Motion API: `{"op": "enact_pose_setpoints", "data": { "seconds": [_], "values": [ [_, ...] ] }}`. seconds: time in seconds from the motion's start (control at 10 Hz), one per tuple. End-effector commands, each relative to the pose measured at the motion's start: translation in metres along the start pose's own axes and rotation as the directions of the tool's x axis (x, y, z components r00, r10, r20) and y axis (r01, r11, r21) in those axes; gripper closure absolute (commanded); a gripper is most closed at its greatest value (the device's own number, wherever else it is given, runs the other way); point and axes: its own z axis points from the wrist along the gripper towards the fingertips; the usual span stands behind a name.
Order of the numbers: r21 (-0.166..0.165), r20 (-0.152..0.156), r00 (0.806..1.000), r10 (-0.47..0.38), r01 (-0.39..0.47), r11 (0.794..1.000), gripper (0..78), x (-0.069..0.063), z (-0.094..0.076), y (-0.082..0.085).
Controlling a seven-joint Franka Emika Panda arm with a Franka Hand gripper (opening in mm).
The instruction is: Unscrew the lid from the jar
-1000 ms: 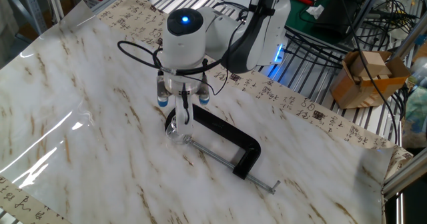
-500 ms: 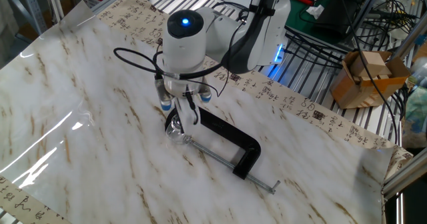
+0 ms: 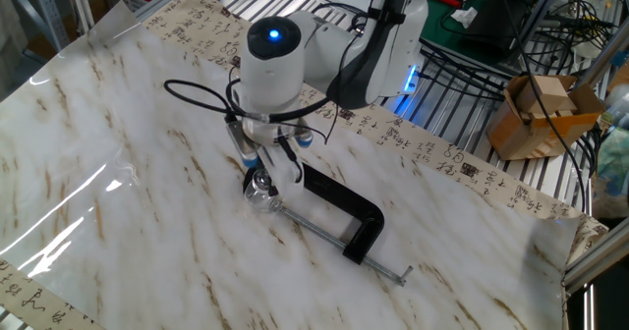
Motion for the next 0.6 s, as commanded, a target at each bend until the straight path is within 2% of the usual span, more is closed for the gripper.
{"op": "enact_pose_setpoints", "data": {
  "seconds": [0.1,0.4,0.5,0.6],
  "values": [
    [0.041,0.003,0.903,-0.429,0.429,0.902,76.4,-0.0017,-0.003,0.0036],
    [0.042,0.003,0.903,-0.429,0.428,0.903,76.4,-0.0008,-0.0043,0.0046],
    [0.065,0.008,0.909,-0.417,0.416,0.907,76.4,-0.001,-0.0044,0.0048],
    [0.074,0.011,0.911,-0.412,0.41,0.909,76.4,-0.001,-0.0044,0.0048]
  ]
}}
